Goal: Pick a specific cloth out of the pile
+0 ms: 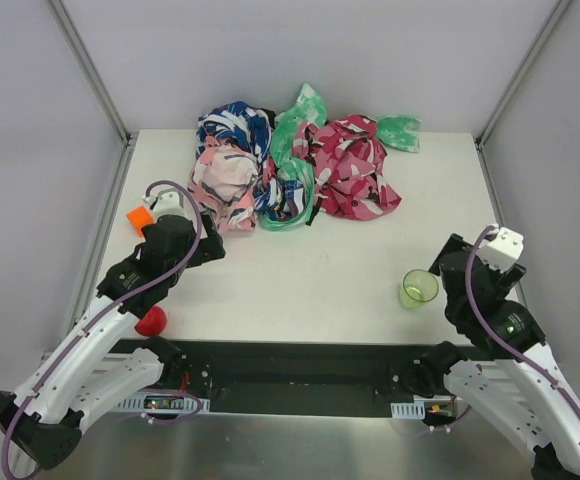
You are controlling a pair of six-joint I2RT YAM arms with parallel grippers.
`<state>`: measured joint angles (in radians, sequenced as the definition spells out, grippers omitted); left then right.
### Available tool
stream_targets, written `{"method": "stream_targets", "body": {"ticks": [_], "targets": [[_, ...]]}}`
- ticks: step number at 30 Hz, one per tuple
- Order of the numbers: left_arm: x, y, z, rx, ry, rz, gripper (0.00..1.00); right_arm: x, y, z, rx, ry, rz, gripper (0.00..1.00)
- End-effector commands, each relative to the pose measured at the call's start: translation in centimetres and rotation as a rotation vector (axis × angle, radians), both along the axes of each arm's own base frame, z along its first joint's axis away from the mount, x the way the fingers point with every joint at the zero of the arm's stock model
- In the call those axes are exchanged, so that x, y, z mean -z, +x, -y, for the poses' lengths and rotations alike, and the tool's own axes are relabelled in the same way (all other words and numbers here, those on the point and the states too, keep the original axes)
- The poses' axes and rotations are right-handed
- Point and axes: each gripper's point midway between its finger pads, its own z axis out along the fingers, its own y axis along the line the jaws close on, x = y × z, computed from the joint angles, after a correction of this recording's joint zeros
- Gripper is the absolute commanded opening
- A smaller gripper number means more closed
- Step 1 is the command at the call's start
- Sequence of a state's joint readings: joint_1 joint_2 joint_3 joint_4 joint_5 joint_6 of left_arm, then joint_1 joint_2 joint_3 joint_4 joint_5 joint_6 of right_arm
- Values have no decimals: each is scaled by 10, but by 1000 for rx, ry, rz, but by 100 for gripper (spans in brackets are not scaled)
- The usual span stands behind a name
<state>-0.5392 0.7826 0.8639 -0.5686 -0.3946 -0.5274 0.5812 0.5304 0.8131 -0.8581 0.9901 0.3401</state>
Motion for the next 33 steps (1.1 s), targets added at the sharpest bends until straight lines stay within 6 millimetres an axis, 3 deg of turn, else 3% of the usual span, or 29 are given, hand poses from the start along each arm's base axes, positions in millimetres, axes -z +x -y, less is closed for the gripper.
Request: {"method": "stream_targets", "body": {"ticks": [1, 4, 9, 11, 14, 16, 19, 23, 24, 28, 33], "targets": [[1, -1, 1, -20, -42, 4, 99, -10, 16, -16, -94, -13, 35, 96], [5, -2, 1, -21, -43, -5, 99, -17, 29, -38, -293, -86, 55, 96], [13, -5, 0, -14, -35, -22, 99, -53, 45, -120, -813, -174, 282, 96], [14, -5, 0, -17, -37, -21, 99, -57, 47, -149, -1001, -275, 297, 96], [16, -7, 1, -15, -46, -26, 99, -47, 63, -195, -1263, -483, 218, 96], [24, -8, -1, -24, -38, -41, 99, -38, 84, -220, -1362, -670, 166, 96], [36, -9, -6, -49, -15, -62, 99, -29, 111, -252, -1450, -856, 46, 96], [49, -10, -6, -66, -10, -96, 99, 3, 150, -300, -1568, -1068, -48, 96], [52, -10, -5, -61, -8, -109, 99, 23, 158, -315, -1627, -1095, -82, 96], [59, -10, -8, -73, 16, -127, 99, 55, 180, -363, -1782, -1173, -105, 96], [62, -9, -11, -88, 33, -130, 99, 99, 200, -400, -1898, -1202, -158, 96]]}}
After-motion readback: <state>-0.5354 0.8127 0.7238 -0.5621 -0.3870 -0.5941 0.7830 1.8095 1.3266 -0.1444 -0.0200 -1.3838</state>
